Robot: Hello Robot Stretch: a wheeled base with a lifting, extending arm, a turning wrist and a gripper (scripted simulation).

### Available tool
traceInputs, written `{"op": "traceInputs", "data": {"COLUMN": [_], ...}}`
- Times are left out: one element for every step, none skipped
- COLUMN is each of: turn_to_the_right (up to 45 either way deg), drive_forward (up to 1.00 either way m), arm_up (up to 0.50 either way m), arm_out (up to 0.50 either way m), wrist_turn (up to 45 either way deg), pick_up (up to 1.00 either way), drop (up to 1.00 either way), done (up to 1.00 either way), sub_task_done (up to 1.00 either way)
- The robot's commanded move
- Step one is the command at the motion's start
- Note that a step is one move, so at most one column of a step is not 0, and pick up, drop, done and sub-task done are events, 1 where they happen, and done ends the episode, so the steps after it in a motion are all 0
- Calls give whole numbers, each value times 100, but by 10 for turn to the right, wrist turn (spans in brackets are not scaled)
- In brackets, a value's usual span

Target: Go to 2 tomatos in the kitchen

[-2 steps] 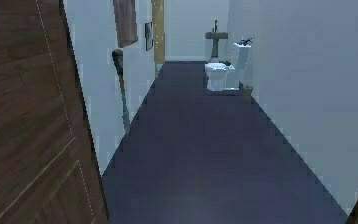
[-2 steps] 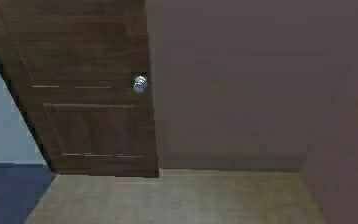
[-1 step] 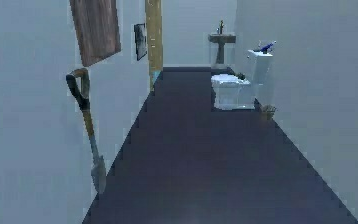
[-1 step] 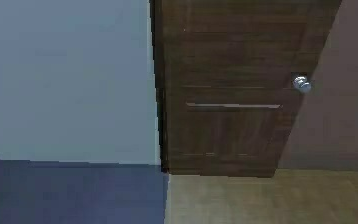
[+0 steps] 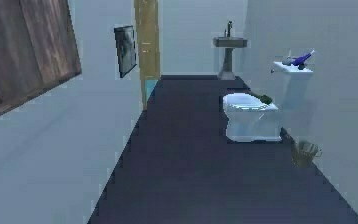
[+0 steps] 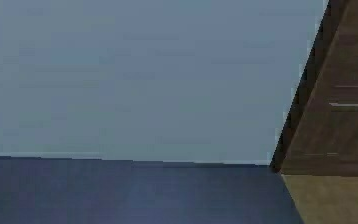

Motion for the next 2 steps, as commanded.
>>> {"op": "traceInputs", "data": {"turn_to_the_right": [0, 0], "drive_forward": [100, 100], "arm_up": [0, 0], "arm_out": [0, 0], "wrist_turn": [0, 0], "pick_up": [0, 0], "drop": [0, 0], "done": [0, 0], "sub_task_done": [0, 0]}}
